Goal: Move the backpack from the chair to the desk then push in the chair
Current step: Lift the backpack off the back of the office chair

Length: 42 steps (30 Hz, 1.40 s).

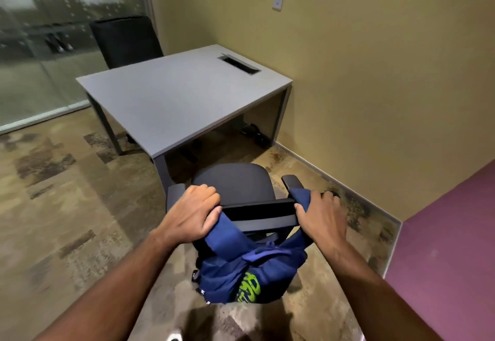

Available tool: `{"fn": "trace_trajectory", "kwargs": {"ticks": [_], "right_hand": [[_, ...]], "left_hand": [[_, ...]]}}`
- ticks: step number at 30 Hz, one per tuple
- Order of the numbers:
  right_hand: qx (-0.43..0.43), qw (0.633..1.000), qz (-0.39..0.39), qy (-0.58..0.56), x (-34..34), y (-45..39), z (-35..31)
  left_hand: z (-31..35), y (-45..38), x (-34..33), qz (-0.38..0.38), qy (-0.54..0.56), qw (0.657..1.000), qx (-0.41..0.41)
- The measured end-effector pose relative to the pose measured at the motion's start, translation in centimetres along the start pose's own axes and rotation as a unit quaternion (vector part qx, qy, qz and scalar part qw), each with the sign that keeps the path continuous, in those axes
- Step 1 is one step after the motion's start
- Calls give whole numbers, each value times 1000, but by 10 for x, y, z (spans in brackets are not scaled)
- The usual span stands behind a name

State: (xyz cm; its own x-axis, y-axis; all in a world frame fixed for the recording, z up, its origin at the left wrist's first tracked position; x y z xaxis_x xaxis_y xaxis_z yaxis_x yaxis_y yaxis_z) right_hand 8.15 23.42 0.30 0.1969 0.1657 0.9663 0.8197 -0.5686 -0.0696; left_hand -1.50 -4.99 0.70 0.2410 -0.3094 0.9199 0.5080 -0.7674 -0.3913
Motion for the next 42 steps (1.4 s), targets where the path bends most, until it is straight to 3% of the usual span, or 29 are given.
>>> {"fn": "trace_trajectory", "kwargs": {"ticks": [7,12,18,26,32,38,42], "right_hand": [[58,998,-8,-5,1,-6,2],[70,997,-1,-19,0,4,-3],[63,992,27,-105,13,4,11],[-32,979,93,-178,63,-8,64],[-97,969,86,-210,76,9,79],[-121,962,70,-234,84,31,65],[-118,958,61,-254,94,41,54]], "left_hand": [[9,56,10,39,-71,986,148],[37,84,2,6,-69,978,195],[72,85,-20,-22,-45,985,164],[111,33,-31,-16,2,998,66],[103,32,-60,-135,55,986,84],[111,43,-91,-186,22,978,97],[145,44,-111,-245,63,963,96]]}}
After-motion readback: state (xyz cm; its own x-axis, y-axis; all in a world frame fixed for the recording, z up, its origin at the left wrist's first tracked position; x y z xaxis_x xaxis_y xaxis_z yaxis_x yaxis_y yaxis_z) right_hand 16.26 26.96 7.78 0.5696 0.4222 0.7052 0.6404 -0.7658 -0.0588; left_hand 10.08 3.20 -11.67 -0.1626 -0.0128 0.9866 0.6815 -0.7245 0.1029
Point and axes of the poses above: each hand's wrist, its own y-axis away from the middle knuckle, its own x-axis out of the back of the hand, z = x × y, the point moved 8 cm from there along -y, towards the middle knuckle, and after that the axes turned 11 degrees about -y, right-handed, at the moved point
